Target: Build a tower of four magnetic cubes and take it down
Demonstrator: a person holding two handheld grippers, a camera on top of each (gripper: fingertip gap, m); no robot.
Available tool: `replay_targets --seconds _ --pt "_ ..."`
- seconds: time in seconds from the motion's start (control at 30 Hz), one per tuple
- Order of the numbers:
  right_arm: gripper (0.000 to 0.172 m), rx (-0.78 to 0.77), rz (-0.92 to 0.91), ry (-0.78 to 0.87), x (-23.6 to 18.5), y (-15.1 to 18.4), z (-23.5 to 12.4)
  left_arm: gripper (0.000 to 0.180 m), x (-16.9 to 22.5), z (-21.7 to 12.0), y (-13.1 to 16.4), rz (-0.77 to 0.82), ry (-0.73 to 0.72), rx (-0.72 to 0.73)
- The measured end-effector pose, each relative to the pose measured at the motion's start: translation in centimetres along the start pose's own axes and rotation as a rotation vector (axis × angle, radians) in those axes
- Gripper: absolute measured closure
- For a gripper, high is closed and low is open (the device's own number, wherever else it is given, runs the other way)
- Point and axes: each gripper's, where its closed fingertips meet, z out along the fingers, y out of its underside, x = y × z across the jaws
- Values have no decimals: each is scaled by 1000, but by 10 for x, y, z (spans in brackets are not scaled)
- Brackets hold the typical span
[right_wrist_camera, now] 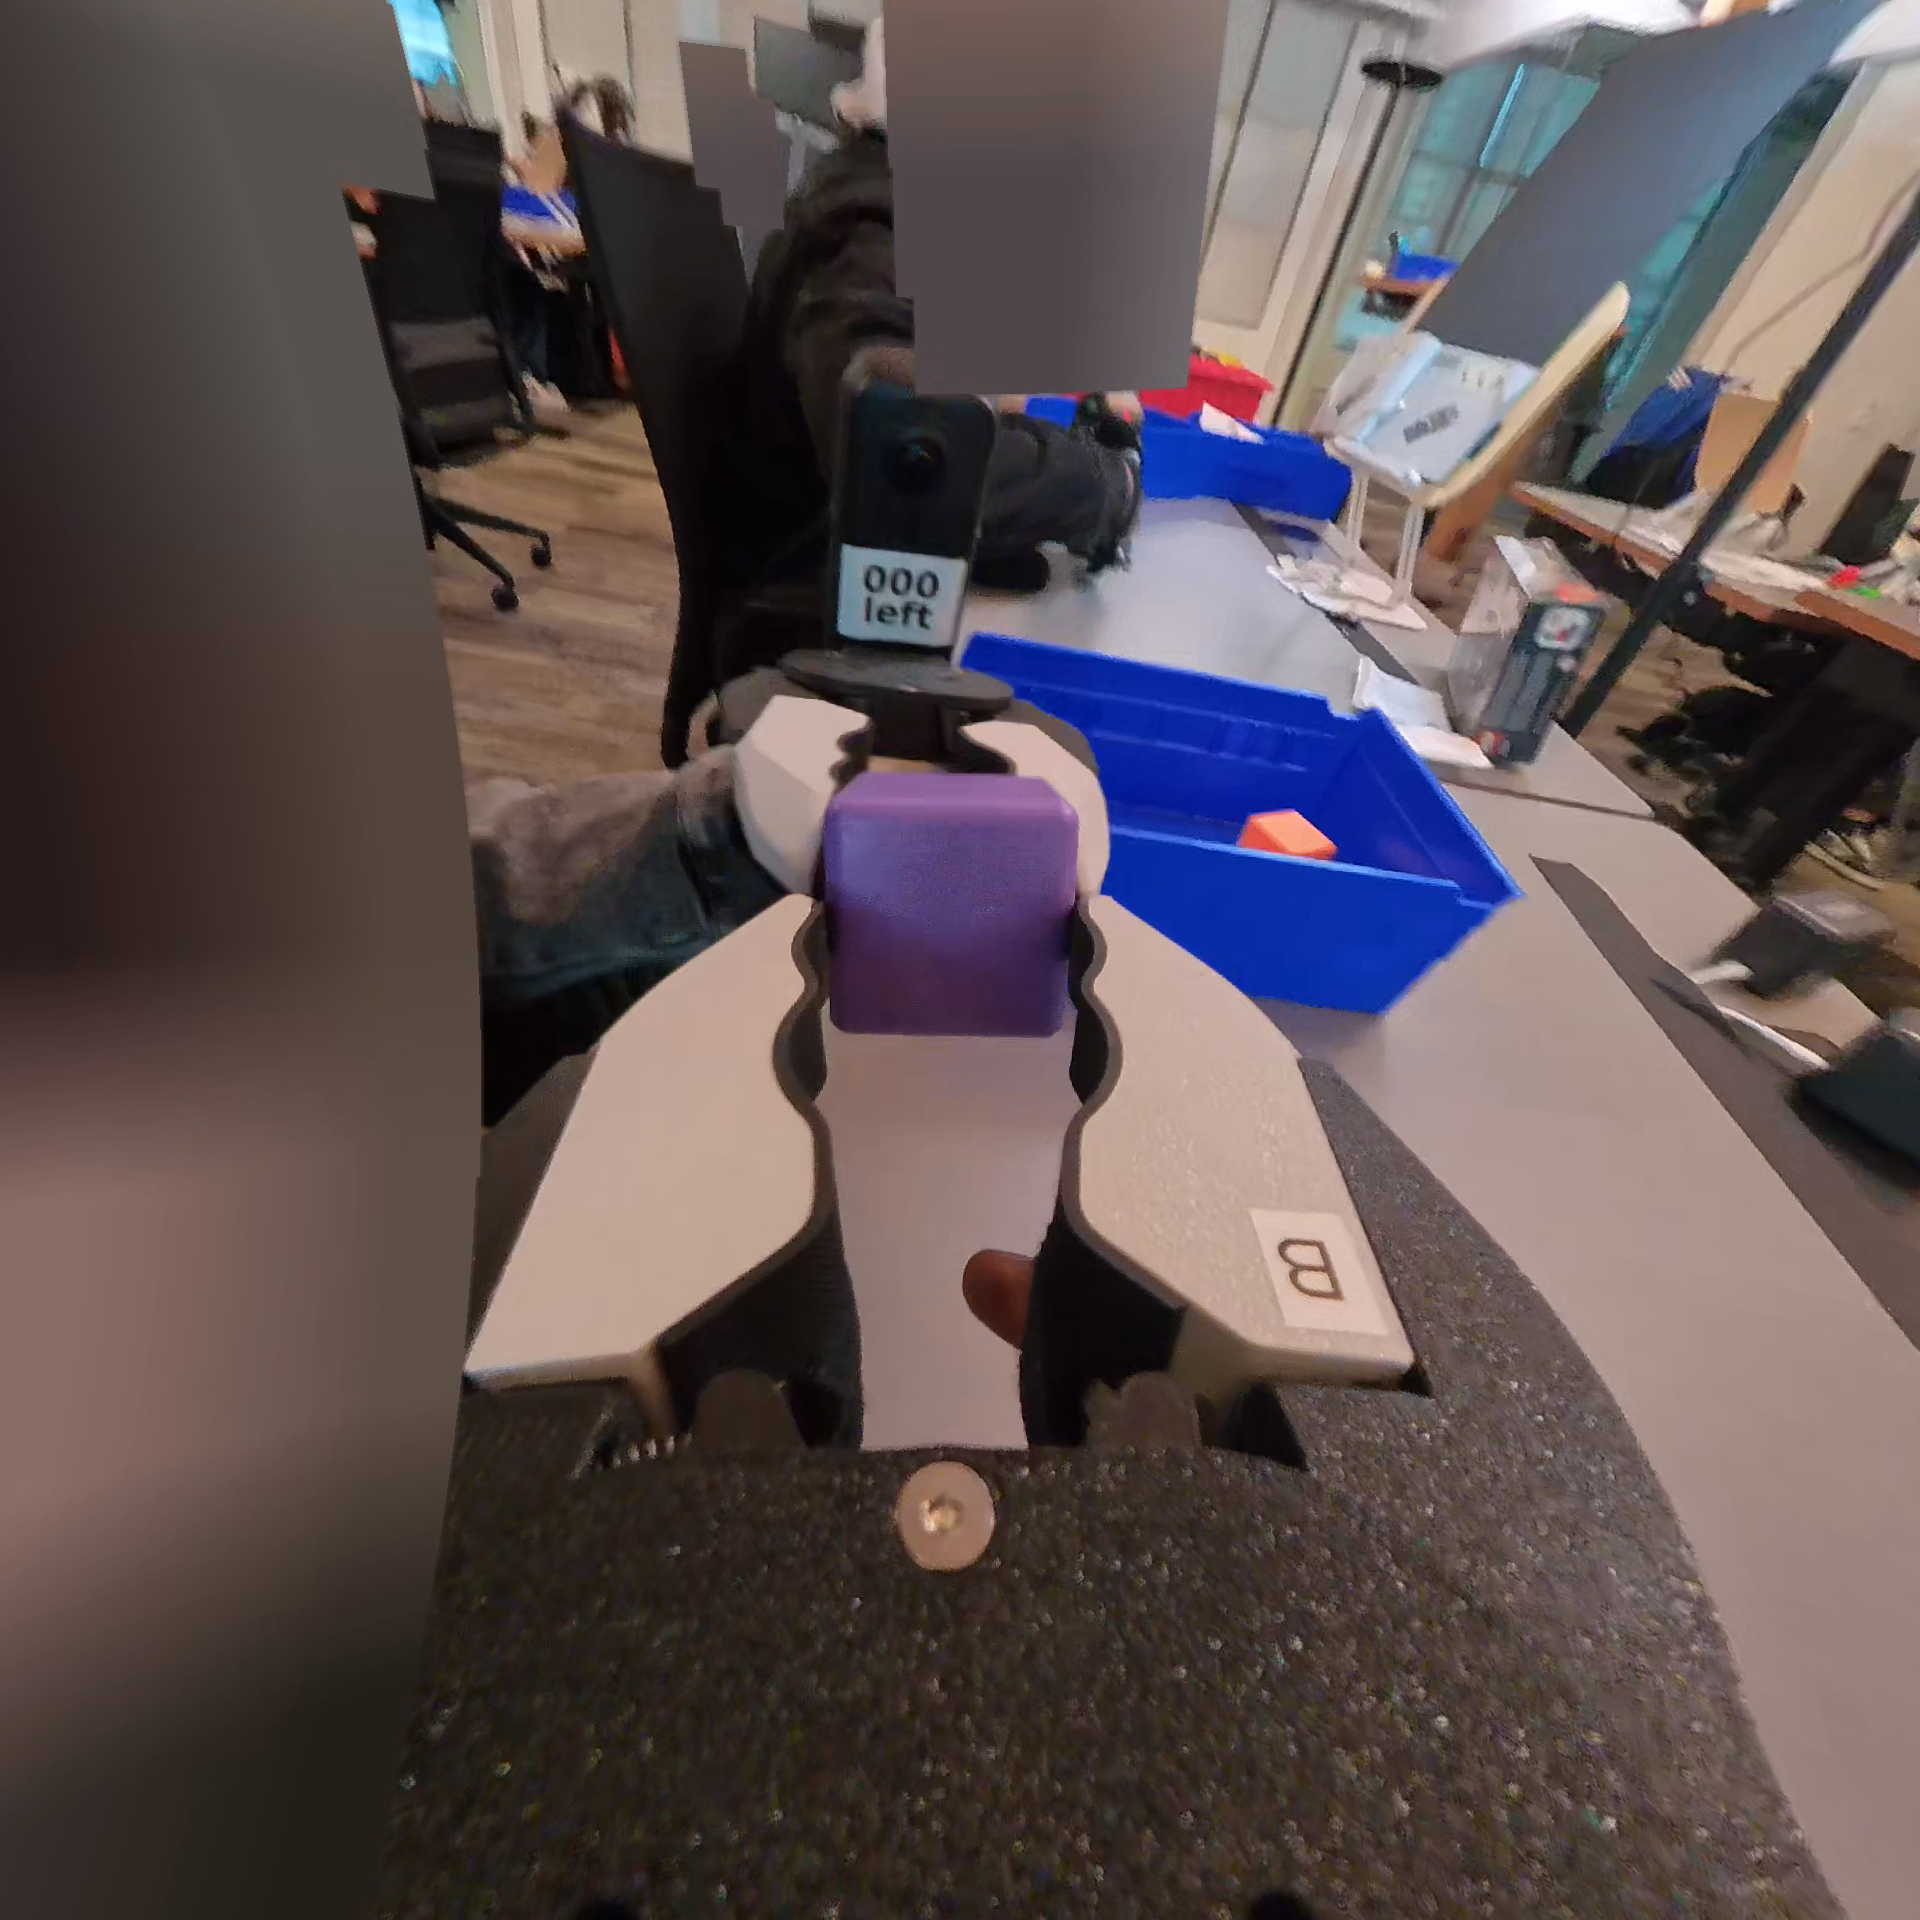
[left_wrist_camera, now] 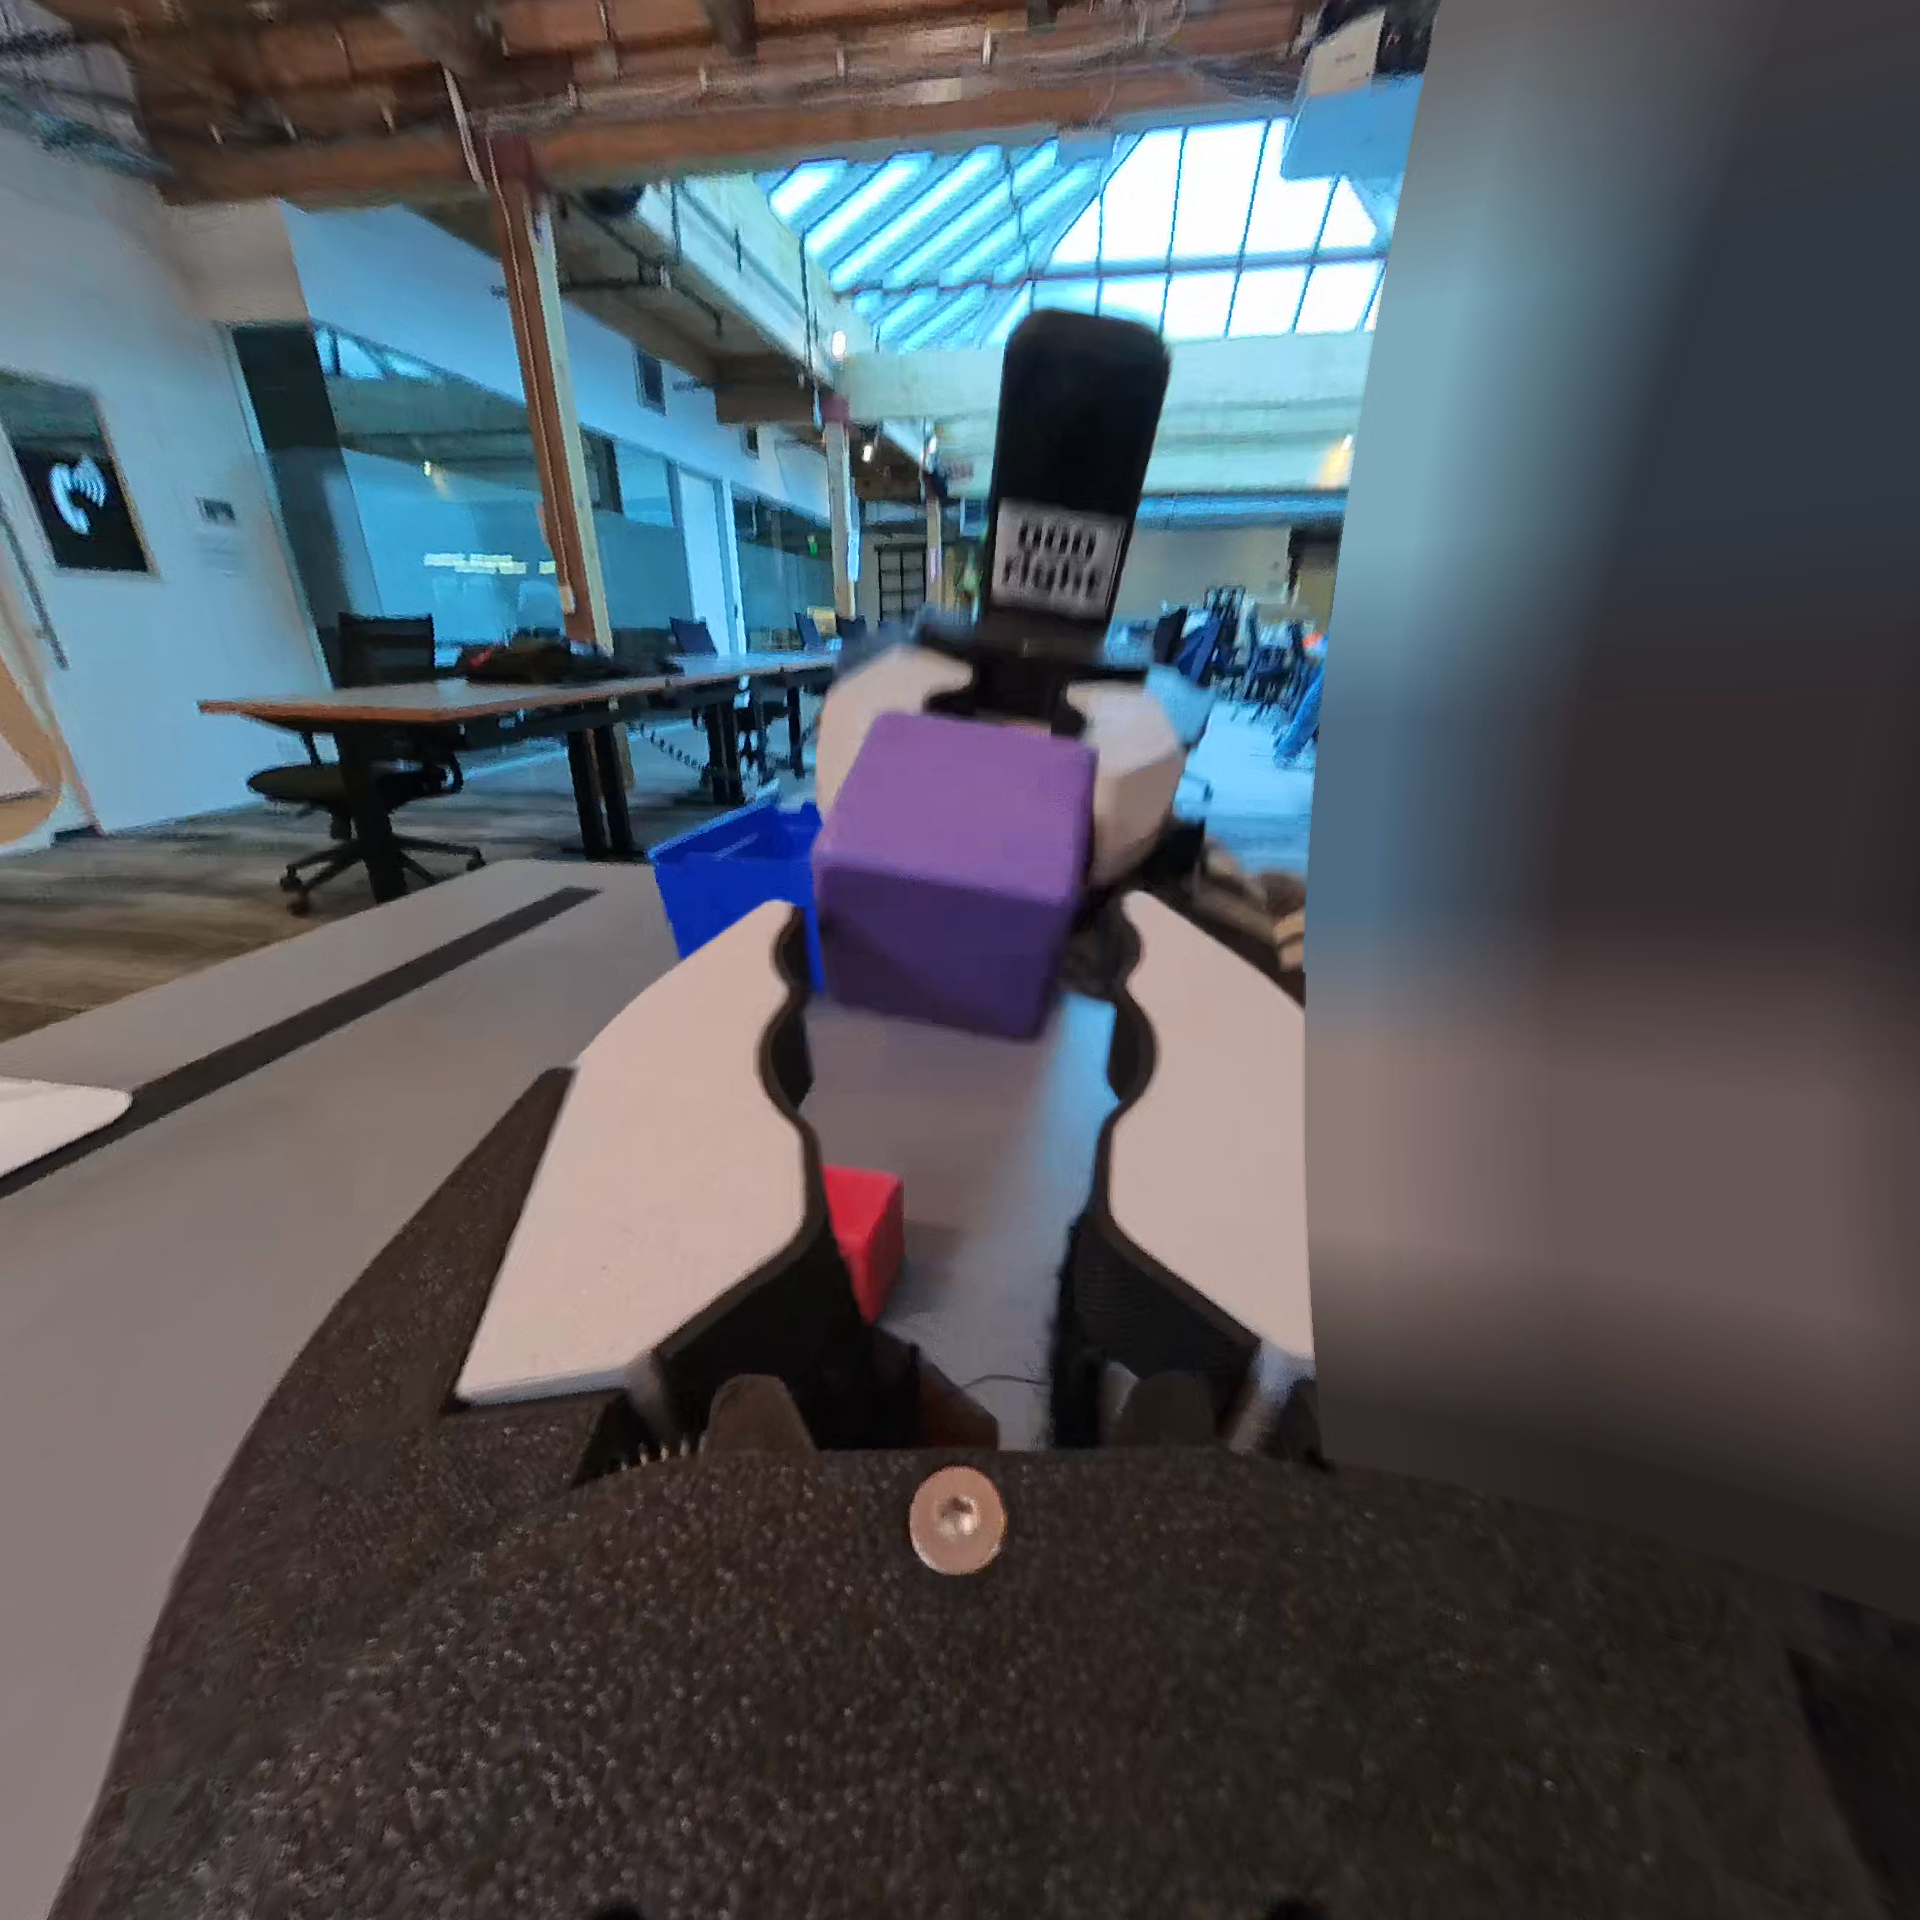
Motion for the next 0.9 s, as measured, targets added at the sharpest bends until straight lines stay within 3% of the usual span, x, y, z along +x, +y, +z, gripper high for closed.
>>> replay_targets --seconds 0.03,0.17,0.27,0.37,0.5,0.67,0.73,0.9 --pt "128 -45 -14 25 7 3 -9 114 -6 4 11 11 -22 -51" --pt "128 -332 -62 57 34 25 -46 89 -26 25 84 14 -30 -363" --pt "128 -640 -89 23 49 56 -70 90 -45 42 141 49 -26 -573" --pt "128 -866 -58 -4 57 85 -85 95 -56 57 178 49 -14 -696" --pt "128 -985 -9 -63 51 111 -86 102 -58 74 190 125 14 -738" --pt "128 -999 43 -88 44 129 -77 109 -49 73 213 175 85 -883" --pt "128 -1010 68 -77 44 134 -76 129 -51 74 213 177 66 -882" --pt "128 -1001 87 -69 39 144 -75 131 -50 73 213 150 65 -888"
